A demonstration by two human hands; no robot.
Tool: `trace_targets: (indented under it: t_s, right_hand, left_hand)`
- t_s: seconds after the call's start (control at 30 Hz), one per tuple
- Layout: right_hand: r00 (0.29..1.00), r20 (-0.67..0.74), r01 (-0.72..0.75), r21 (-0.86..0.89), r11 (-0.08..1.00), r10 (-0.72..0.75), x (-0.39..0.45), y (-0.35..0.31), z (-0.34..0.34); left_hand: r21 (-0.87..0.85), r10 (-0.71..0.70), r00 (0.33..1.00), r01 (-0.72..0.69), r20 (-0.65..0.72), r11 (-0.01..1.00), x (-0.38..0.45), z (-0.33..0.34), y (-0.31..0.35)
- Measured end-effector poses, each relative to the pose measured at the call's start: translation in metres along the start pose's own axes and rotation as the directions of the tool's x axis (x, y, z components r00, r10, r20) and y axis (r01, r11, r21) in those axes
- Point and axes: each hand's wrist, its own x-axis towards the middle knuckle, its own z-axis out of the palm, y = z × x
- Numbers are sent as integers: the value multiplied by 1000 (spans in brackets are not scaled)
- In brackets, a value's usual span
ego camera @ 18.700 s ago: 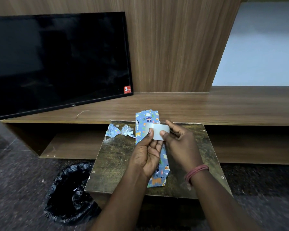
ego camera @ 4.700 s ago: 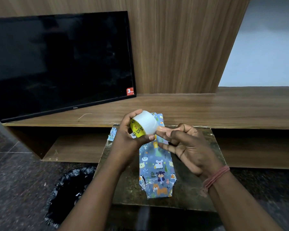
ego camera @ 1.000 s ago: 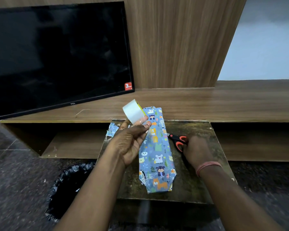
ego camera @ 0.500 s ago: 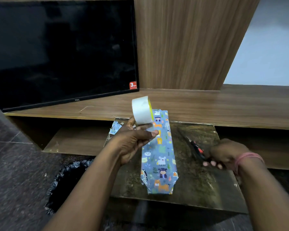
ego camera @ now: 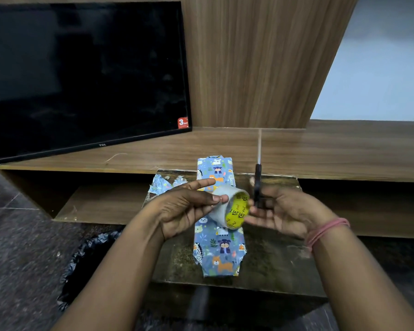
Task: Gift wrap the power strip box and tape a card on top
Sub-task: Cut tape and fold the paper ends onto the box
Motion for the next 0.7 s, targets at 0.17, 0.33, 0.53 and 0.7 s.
trace_targets:
  t_s: [0.17, 0.33, 0.53, 0.7]
  right_hand:
    - [1000, 16, -1, -28, 1000, 1, 4, 10, 15]
    - [999, 22, -27, 185, 982, 24, 7, 7, 24]
    - [994, -88, 91, 356, 930, -63, 19, 12, 33]
    - [958, -219, 273, 485, 831, -187, 39, 12, 37]
  left_hand:
    - [11, 8, 998, -9, 61, 1000, -4, 0, 1]
    - [230, 4, 980, -51, 200, 972, -10, 6, -2]
    - [390, 42, 985, -105, 167, 915, -7, 16, -10]
    - [623, 207, 978, -175, 22, 763, -6, 26, -18]
